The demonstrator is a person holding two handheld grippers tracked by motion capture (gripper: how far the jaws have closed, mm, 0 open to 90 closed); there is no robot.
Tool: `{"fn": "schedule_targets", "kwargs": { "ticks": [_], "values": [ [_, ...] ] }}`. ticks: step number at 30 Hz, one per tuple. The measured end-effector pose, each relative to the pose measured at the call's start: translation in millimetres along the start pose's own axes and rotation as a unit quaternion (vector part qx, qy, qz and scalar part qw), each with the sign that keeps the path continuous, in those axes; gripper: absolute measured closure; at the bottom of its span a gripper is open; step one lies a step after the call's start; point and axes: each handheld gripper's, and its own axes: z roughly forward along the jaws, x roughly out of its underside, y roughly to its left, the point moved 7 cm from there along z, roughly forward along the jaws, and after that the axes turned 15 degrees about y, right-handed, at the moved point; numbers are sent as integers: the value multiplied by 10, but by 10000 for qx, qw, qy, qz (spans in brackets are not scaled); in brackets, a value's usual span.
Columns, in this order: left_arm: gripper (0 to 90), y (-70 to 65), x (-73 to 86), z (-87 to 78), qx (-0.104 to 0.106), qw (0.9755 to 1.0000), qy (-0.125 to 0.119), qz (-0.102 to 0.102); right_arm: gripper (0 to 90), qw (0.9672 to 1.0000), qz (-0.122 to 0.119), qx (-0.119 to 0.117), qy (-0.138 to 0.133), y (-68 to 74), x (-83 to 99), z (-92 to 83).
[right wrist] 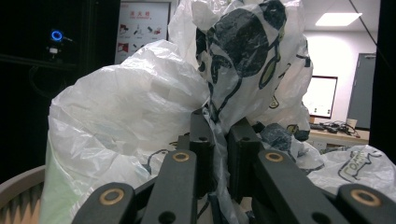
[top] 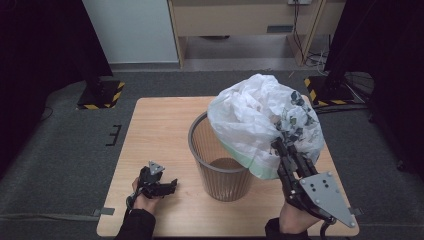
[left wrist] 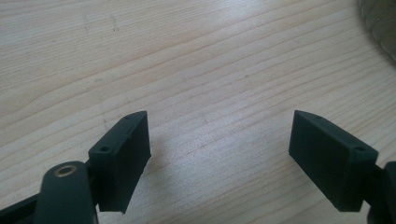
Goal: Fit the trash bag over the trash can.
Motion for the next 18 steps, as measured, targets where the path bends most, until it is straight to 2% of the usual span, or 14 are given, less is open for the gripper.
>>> {"fn": "schedule_targets", "kwargs": {
  "ticks": [8, 10, 12, 18],
  "values": [
    [202, 6, 0, -4, -8, 10000, -9, 2, 824, 9999, 35, -105, 39, 213, 95, 50],
    [202, 7, 0, -5, -7, 10000, -9, -1, 823, 9999, 2, -146, 47, 315, 123, 64],
    [202, 7, -2, -7, -4, 10000, -23, -4, 822, 9999, -24, -147, 60, 346, 131, 76],
    [202, 12, -4, -15, 7, 10000, -39, -28, 820, 9992, -53, -362, 148, 541, 165, 162]
  ]
}}
